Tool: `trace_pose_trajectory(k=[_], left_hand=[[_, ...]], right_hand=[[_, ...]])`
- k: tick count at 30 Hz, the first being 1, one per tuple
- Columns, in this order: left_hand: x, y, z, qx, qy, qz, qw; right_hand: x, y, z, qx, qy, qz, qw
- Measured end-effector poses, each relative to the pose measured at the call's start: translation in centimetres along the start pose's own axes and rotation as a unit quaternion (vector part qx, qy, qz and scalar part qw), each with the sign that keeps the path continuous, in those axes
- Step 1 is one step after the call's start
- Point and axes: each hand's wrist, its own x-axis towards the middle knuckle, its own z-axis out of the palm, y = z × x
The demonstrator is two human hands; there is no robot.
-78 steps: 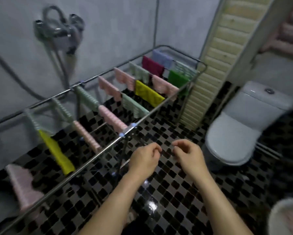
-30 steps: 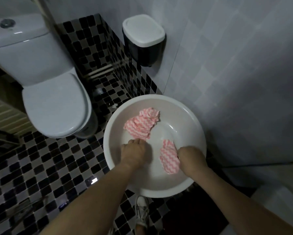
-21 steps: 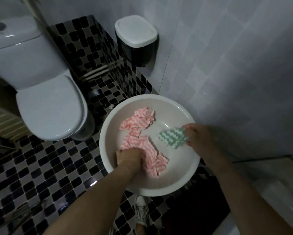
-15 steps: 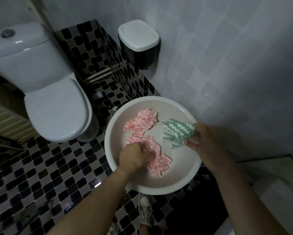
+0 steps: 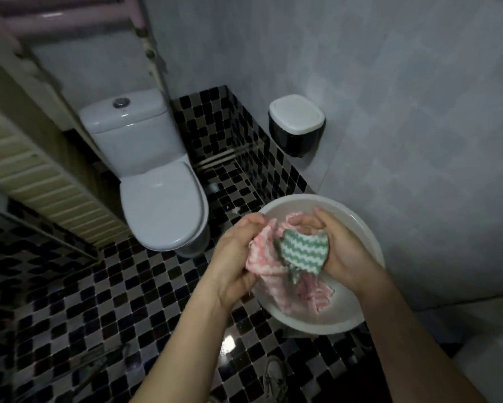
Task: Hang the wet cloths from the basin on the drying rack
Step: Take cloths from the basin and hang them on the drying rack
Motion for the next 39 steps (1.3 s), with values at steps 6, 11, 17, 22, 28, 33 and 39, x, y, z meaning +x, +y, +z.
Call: trace_pose_trajectory(k=[6,11,17,22,28,33,39], left_hand=[[-9.7,6.5,-3.3,0.116,0.009,0.159,0.98],[-15.9,9.1,-7.9,0.025,0.095,0.26,0.961],[-23.0,10.3,-12.5,0.047,0.212,0.266,0.939],[-27.0,10.0,-13.8,0.293,0.296,0.322,0.85],[-29.4,9.7,-15.5,0.348,0.391,0.321,0.789],[-31.8,8.5,-15.0,0.227,0.433,0.376,0.787],[-35.4,7.4,-14.0,0.147,0.485,0.391,0.768]], right_hand=[[-2.0,-0.6,10.0,-0.007,-0.17,-0.04,0.985],[-3.0,1.4,19.3,-0.021,-0.107,-0.054,0.993],[-5.1,4.7,29.3,-0.129,-0.12,-0.063,0.982],[-6.5,6.2,34.3,-0.204,-0.184,-0.058,0.96],[-7.0,7.2,37.2,-0.294,-0.267,-0.059,0.916],[-6.9,7.5,38.6,-0.412,-0.349,-0.039,0.841],[-8.5,8.4,39.7,-0.463,-0.606,-0.083,0.642]])
